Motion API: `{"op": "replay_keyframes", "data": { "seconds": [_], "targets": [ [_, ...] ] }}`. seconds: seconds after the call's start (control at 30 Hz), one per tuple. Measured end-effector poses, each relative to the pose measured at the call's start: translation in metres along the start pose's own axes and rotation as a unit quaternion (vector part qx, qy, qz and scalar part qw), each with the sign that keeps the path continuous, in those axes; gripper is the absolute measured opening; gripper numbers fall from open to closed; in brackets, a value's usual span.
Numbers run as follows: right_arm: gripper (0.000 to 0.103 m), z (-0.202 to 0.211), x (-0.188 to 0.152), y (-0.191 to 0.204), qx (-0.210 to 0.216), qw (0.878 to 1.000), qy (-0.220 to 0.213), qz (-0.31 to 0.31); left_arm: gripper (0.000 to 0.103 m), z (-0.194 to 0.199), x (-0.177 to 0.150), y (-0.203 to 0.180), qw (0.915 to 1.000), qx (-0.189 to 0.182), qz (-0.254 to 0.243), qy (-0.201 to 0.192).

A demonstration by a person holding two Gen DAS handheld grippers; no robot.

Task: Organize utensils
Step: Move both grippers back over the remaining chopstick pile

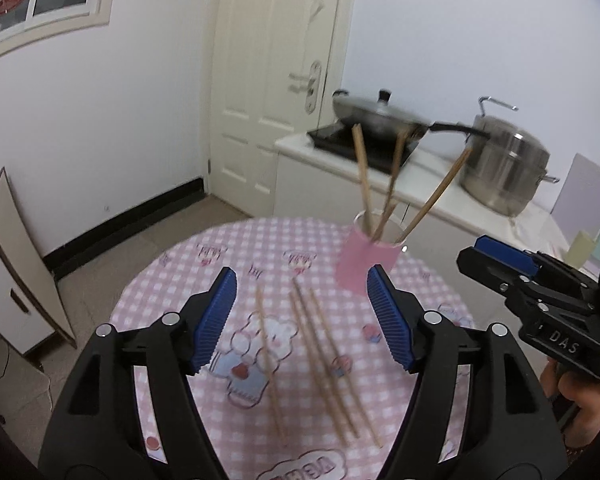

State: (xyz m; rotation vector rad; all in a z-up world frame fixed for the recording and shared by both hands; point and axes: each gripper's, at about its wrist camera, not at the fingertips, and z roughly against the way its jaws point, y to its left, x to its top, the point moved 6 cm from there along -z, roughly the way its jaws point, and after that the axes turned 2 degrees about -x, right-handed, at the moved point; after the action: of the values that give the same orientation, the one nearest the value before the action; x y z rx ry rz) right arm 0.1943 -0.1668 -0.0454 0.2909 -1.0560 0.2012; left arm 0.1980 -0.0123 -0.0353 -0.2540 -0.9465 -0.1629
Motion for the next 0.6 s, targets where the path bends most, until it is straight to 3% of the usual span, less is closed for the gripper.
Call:
{"op": "replay_keyframes", "data": {
  "seconds": [0.6],
  "targets": [
    [0.042,-0.072,-0.062,0.016,-0.012,0.994,0.104,0.023,0.068,-0.071,-0.060,0.046,0.9924,0.022,0.016,0.120]
  ]
}}
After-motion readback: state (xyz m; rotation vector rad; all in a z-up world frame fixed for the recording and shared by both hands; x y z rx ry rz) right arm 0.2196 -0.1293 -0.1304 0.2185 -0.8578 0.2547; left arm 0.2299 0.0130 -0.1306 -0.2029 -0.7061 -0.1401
